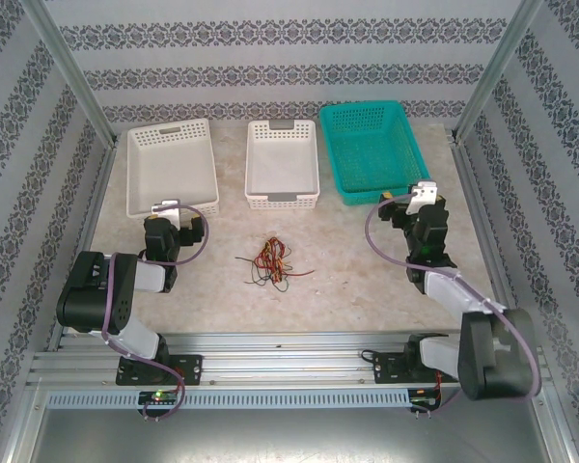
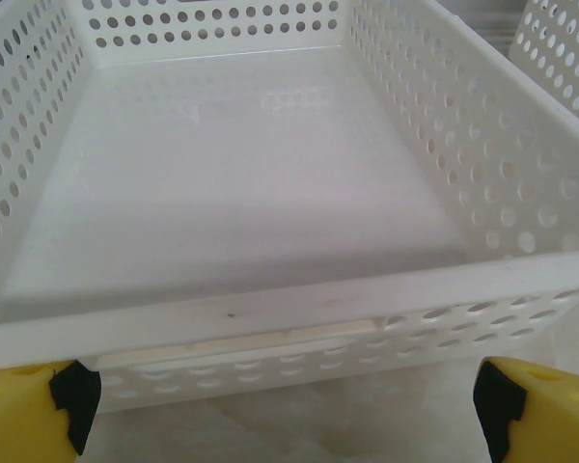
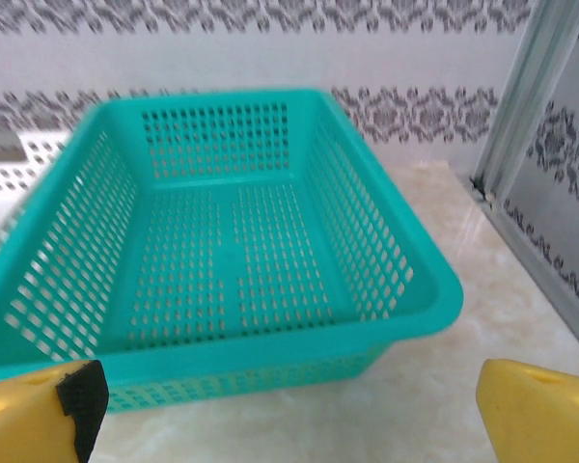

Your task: Untangle the cables

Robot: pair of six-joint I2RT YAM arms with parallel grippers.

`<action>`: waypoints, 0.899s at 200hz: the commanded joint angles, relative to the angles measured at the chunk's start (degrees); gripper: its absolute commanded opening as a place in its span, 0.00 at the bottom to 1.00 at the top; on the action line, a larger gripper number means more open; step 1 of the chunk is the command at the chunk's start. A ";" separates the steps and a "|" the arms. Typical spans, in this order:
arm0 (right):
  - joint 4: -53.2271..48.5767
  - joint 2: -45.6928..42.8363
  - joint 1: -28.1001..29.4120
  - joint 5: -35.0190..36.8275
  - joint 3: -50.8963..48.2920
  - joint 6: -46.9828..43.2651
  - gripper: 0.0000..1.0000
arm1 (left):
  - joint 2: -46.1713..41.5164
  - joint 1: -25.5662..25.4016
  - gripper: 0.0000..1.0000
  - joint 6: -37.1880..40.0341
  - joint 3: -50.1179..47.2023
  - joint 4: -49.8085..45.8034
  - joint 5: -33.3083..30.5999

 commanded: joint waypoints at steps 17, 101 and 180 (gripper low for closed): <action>-7.03 -6.08 2.83 1.63 2.98 5.44 0.98 | 0.18 -0.08 1.00 1.43 1.00 0.34 1.03; -26.32 -11.97 6.06 -17.16 17.91 25.90 0.98 | 0.18 -0.07 1.00 1.43 1.00 0.33 1.02; -23.29 -20.47 8.15 -14.03 9.06 33.61 0.98 | 0.18 -0.08 1.00 1.43 0.96 0.31 1.05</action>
